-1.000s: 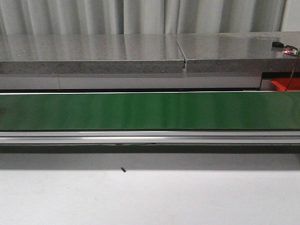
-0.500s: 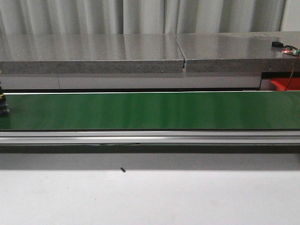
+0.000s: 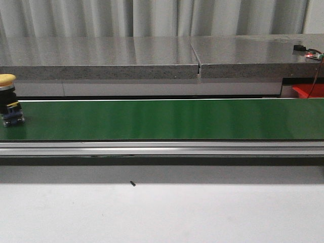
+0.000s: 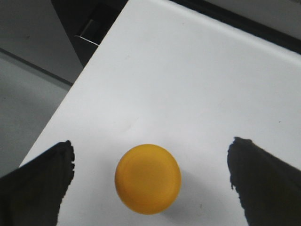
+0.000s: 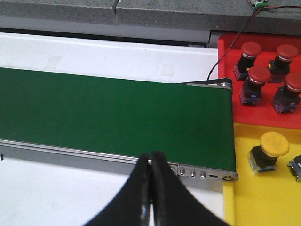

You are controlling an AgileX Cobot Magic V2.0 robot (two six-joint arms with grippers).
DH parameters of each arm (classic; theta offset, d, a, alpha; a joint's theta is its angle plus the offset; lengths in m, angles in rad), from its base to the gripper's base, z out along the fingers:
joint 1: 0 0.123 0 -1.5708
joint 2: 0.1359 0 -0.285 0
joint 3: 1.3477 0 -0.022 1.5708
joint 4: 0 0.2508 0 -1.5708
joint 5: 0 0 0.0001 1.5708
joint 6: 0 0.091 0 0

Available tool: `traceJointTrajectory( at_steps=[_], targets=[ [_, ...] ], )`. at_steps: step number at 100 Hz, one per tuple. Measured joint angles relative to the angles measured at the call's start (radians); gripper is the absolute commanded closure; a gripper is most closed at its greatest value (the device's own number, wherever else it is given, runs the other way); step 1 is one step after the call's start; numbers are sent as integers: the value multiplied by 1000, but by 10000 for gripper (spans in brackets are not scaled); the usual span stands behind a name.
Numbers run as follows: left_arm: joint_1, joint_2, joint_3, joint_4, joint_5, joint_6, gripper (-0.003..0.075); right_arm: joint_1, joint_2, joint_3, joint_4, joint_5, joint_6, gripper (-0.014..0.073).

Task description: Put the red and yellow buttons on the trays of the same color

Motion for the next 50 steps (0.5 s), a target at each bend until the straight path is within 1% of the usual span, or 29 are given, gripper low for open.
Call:
traceJointTrajectory(
  at_steps=[33,41,44,46,47,50],
  targets=[
    [0,55,-10,4,-2,0,88,0,0,0,2,0,0,662],
    [0,60,-11,4,-4,0,141,0,0,0,2,0,0,662],
    [0,61,-11,4,-4,0,171,0,0,0,2,0,0,662],
    [0,61,-11,4,-4,0,206,0,0,0,2,0,0,662],
    [0,63,-11,4,-4,0,206,0,0,0,2,0,0,662],
    [0,62,-11,4,-4,0,258,0,0,0,2,0,0,662]
  ],
)
